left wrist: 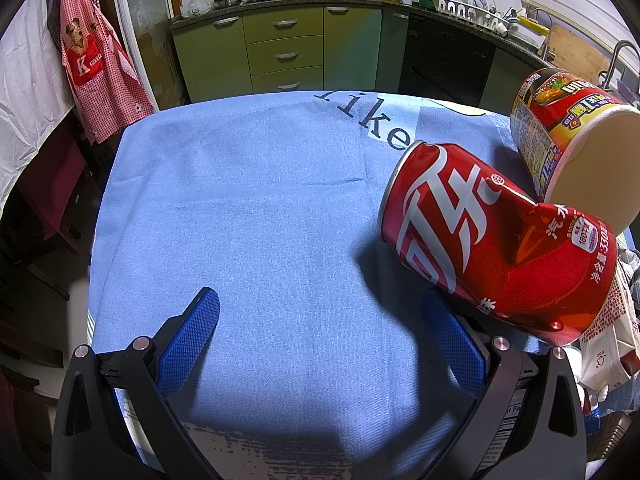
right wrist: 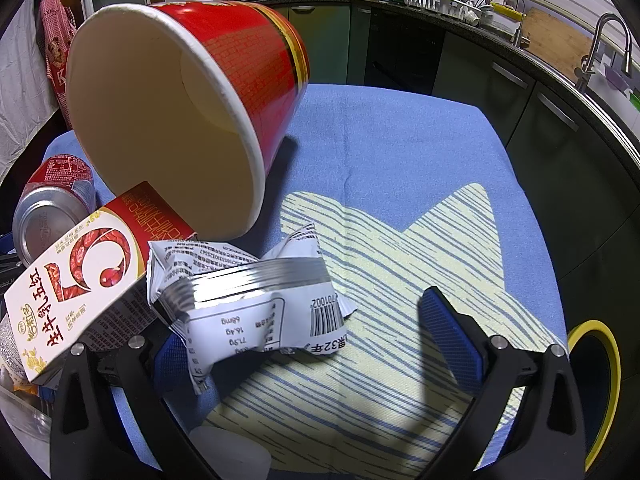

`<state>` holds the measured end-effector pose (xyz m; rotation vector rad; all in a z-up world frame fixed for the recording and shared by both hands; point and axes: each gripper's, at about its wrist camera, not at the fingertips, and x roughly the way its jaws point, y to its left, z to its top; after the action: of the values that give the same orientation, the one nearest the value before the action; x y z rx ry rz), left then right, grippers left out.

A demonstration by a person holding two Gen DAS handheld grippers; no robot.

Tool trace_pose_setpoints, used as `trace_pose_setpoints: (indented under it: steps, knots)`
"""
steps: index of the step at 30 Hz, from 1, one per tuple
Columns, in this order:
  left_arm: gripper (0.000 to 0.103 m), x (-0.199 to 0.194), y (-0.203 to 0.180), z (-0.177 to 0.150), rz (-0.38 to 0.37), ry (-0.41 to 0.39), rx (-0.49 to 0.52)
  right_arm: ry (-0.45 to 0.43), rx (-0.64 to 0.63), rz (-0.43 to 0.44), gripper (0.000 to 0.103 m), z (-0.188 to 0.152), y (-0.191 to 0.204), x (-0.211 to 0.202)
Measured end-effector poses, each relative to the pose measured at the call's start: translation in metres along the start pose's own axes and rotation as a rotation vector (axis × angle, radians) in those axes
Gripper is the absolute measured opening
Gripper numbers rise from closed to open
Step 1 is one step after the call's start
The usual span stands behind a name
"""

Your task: Collect trash

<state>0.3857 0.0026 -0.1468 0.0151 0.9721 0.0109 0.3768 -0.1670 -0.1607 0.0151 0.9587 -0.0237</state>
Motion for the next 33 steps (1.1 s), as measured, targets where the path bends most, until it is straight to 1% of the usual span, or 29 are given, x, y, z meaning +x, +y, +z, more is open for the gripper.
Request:
trace_pose_setpoints:
  steps: [23, 24, 25, 26, 29, 33]
  knots:
    - [0.100, 0.001, 0.001, 0.001, 0.002, 0.001, -0.001, 0.000, 0.003, -0.001, 0.098, 0.000, 0.000, 0.001]
    - [0.100, 0.001, 0.002, 0.001, 0.000, 0.000, -0.002, 0.000, -0.012, 0.004, 0.097, 0.000, -0.002, 0.001]
    - [0.099, 0.001, 0.003, 0.001, -0.004, 0.000, 0.000, -0.002, -0.019, 0.005, 0.097, 0.001, -0.005, 0.000]
    - [0.099, 0.001, 0.004, 0.001, -0.009, -0.001, 0.005, -0.010, 0.003, -0.012, 0.097, 0.000, -0.013, -0.001]
    - [0.099, -0.001, 0.008, 0.000, -0.021, -0.002, 0.030, -0.028, 0.053, -0.015, 0.097, -0.003, -0.032, -0.009]
    - [0.099, -0.005, 0.021, -0.006, -0.014, 0.000, 0.009, -0.066, 0.071, -0.065, 0.097, -0.011, -0.059, -0.030]
